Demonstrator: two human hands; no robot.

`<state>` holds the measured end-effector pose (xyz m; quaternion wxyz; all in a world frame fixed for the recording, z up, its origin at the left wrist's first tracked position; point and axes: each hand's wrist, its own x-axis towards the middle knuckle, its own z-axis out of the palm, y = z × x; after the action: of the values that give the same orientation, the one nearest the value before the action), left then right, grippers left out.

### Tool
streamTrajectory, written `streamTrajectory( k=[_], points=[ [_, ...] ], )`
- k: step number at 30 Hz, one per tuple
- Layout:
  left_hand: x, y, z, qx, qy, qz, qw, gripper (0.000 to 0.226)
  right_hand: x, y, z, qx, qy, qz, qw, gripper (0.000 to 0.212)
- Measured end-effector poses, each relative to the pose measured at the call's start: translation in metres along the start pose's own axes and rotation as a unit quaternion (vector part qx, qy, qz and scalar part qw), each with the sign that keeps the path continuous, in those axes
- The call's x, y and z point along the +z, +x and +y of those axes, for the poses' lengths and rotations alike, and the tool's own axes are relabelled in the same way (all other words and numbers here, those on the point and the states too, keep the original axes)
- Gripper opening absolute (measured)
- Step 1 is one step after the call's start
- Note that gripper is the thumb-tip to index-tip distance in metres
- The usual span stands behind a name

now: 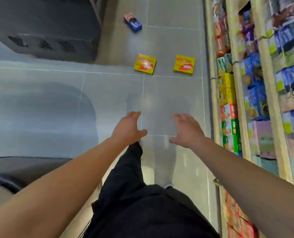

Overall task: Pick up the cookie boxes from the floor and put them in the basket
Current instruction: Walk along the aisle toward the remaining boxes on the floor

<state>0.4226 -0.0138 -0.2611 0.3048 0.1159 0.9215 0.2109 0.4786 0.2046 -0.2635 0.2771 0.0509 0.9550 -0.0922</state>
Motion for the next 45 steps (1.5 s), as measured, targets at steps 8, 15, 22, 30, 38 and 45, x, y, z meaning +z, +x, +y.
streamTrajectory(
  k=[8,15,22,30,38,45],
  points=[
    [-0.133,0.130,-0.037,-0.013,0.004,0.010,1.000,0.082,-0.113,0.158,-0.060,-0.010,0.038,0.006,0.999,0.096],
    [-0.188,0.234,-0.038,-0.017,0.024,-0.006,1.000,0.084,-0.151,0.255,-0.052,0.015,0.075,-0.002,0.997,0.092],
    [-0.214,0.379,-0.015,-0.037,0.031,-0.038,0.998,0.082,-0.169,0.380,-0.009,0.056,0.155,-0.022,0.986,0.091],
    [-0.207,0.566,0.004,-0.094,-0.018,-0.079,0.992,0.081,-0.164,0.536,0.050,0.118,0.236,-0.091,0.960,0.083],
    [-0.127,0.737,-0.080,-0.158,-0.067,-0.104,0.980,0.079,-0.066,0.715,0.070,0.182,0.323,-0.106,0.923,0.082],
    [-0.011,0.880,-0.175,-0.188,-0.067,-0.130,0.971,0.077,0.080,0.867,0.078,0.238,0.368,-0.105,0.893,0.078]
  ],
)
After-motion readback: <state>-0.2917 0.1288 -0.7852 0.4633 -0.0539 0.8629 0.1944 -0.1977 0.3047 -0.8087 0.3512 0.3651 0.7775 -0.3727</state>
